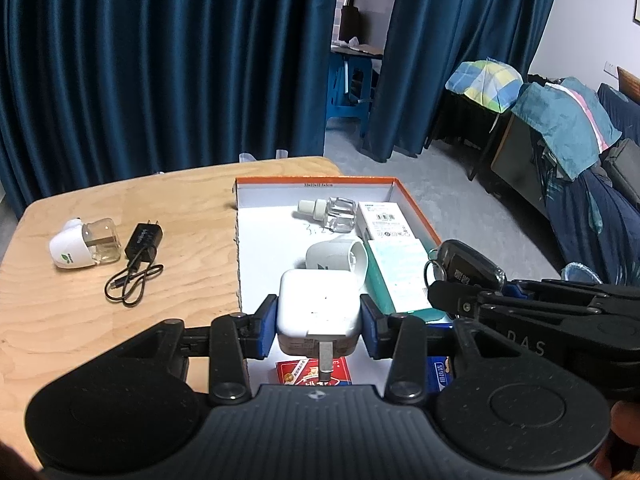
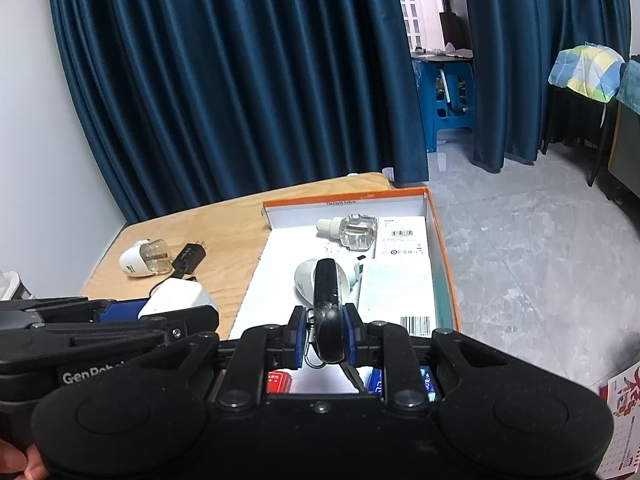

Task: Organize rigid objects
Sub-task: 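Carry the white charger and black charger over the white box with both grippers, then open both grippers to drop the chargers into the white box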

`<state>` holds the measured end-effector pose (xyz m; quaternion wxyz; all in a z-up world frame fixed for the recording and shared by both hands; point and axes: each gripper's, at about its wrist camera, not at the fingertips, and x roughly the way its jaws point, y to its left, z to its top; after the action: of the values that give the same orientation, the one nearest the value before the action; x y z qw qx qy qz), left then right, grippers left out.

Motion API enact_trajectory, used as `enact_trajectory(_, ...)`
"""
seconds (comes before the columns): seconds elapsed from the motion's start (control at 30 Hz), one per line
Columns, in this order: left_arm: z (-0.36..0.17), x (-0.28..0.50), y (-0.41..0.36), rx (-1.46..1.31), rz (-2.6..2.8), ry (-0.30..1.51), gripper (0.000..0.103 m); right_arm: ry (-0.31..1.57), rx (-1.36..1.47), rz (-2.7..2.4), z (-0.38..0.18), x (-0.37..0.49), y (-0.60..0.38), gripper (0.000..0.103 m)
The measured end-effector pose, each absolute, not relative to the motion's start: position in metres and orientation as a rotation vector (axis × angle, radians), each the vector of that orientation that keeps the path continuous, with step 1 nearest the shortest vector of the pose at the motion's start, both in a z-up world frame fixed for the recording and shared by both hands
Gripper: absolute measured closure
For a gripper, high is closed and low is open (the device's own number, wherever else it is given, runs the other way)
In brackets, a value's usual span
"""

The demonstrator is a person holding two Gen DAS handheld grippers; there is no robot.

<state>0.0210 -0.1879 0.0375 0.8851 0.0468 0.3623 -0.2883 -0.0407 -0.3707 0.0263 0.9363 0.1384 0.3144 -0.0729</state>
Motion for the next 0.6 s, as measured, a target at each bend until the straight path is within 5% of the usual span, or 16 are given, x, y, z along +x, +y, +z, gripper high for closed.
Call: enact_trajectory(0.6,0.011,0.041,-0.197,0.088,-0.621,0.812,0.06,0.713,0.306,-0.174,-0.002,-0.011,-0.383,0.078)
